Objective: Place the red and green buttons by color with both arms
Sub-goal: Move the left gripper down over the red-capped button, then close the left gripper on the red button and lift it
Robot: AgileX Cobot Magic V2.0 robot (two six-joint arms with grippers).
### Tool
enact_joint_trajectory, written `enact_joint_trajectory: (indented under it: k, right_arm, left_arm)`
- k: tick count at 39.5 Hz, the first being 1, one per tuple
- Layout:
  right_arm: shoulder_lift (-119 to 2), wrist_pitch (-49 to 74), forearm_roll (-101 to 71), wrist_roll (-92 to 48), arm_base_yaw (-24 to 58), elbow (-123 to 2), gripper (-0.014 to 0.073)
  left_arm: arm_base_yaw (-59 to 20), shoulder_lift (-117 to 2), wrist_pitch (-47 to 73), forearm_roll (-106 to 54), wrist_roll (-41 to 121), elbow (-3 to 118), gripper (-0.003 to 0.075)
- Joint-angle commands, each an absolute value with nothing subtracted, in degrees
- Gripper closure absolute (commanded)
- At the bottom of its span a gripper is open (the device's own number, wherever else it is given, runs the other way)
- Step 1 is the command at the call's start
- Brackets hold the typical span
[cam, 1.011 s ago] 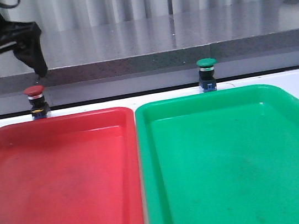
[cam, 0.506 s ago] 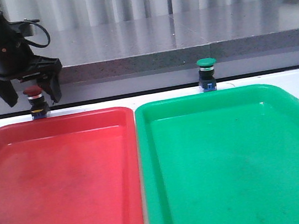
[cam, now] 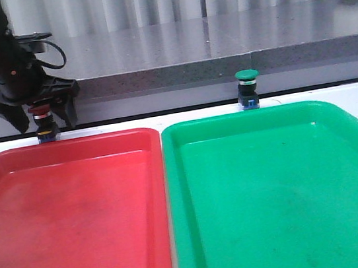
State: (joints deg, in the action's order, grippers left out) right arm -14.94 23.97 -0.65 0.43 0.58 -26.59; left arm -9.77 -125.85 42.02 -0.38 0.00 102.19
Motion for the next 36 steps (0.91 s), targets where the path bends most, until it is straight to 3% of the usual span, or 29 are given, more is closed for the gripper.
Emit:
enact_joint_trajectory:
  k: [1, 5, 11, 22, 36]
  right_arm:
    - [-16.0, 19.6, -0.5, 0.3, 0.3, -28.6, 0.0056]
    - [-16.0, 19.6, -0.5, 0.3, 0.3, -28.6, 0.0056]
    - [-16.0, 19.6, -0.5, 0.3, 0.3, -28.6, 0.0056]
    - [-16.0, 19.6, -0.5, 0.3, 0.3, -28.6, 0.0056]
    - [-16.0, 19.6, -0.5, 0.3, 0.3, -28.6, 0.0056]
  left_arm:
    - [-9.6, -122.3, 38.7, -1.0, -0.9, 103.9, 0.0290]
    - [-9.6, -122.3, 38.6, -1.3, -0.9, 103.9, 0.0430]
    - [-9.6, -122.3, 38.5, -1.4, -0.9, 103.9, 0.0545]
    - [-9.1, -121.3, 37.8, -1.5, -3.0, 103.9, 0.0566]
    - [-8.0, -111.6, 42.2, -3.5, -1.7, 102.8, 0.0566]
